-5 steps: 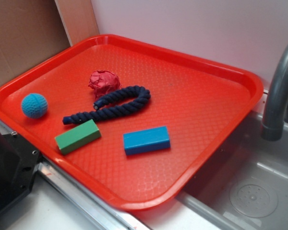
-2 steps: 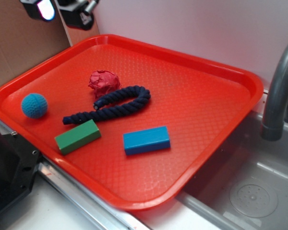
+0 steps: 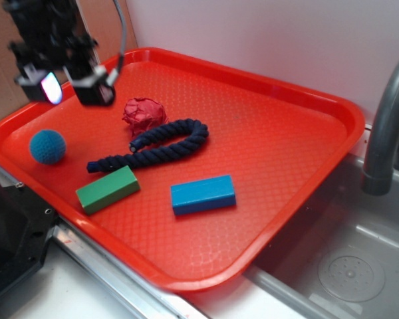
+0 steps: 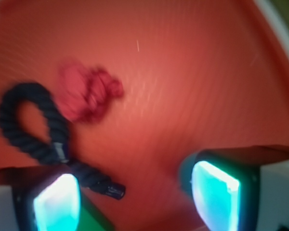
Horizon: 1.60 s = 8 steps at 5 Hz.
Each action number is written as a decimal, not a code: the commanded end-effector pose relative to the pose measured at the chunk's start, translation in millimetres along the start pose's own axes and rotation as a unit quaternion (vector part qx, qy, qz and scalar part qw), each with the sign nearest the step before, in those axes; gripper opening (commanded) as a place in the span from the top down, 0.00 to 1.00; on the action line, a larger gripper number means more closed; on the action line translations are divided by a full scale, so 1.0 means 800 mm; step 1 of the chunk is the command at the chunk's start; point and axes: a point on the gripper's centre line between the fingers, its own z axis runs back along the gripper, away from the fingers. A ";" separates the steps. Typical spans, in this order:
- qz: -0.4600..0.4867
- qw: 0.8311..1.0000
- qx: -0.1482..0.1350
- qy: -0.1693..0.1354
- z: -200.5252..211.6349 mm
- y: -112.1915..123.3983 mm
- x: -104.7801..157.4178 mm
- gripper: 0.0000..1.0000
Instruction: Grab the red paper.
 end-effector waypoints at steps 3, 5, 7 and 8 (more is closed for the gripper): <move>-0.071 0.995 0.012 -0.064 0.018 -0.075 0.107 0.00; -0.050 0.997 0.020 -0.047 0.009 -0.056 0.093 0.00; -0.062 0.998 0.007 0.019 -0.060 -0.066 0.106 0.00; -0.062 0.997 0.021 0.051 -0.072 -0.073 0.102 1.00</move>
